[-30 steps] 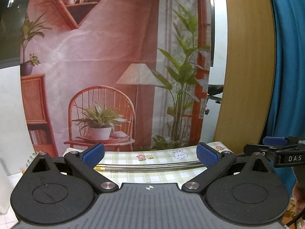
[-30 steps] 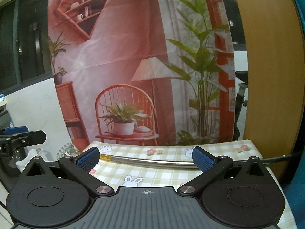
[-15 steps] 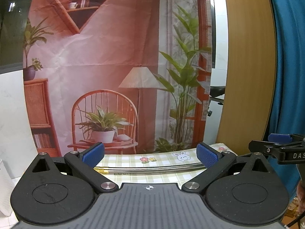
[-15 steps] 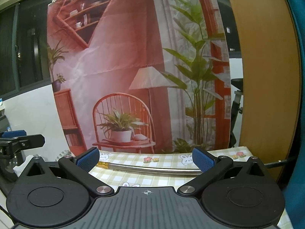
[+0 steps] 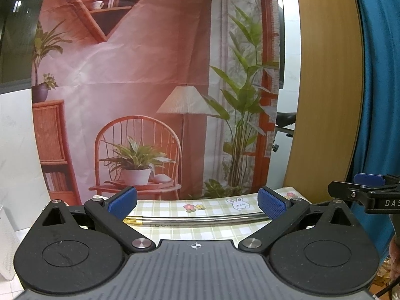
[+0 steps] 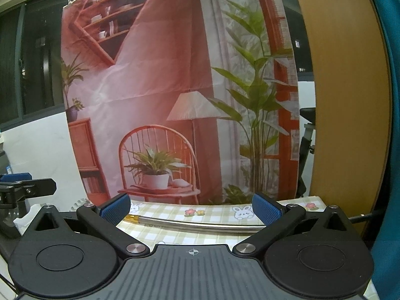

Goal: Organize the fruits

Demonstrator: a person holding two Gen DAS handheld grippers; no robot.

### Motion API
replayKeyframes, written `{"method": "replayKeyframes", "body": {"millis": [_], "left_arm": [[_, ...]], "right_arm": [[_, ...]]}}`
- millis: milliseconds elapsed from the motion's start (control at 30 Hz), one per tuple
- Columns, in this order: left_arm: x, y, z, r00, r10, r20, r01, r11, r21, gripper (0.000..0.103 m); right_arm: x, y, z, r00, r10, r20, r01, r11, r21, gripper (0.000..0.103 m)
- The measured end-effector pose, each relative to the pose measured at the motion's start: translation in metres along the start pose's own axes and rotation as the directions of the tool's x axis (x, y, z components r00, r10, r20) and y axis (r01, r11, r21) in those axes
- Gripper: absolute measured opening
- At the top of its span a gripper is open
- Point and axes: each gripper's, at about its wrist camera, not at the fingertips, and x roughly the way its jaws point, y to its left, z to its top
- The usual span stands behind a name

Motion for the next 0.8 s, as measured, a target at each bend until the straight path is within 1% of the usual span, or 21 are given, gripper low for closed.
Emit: {"method": "replayKeyframes", "body": {"millis": [467,800], "left_arm": [[-0.0005,0.0004,0.0011,1.0,-0.001,0.003,0.001,1.0,0.001,0.103],[-0.003,0.0008,0.0013,1.0,-0.002,0.005,0.002,1.0,-0.015,0.103]], "right_arm": [[-0.0037,-0.0021,0.0041,1.0,-0.003,0.011,0.004,1.0,-0.006,0.103],[-0.0094,-0.004,0.0074,1.0,-0.004,0.022,0.004,1.0,-0.007,0.103]]}}
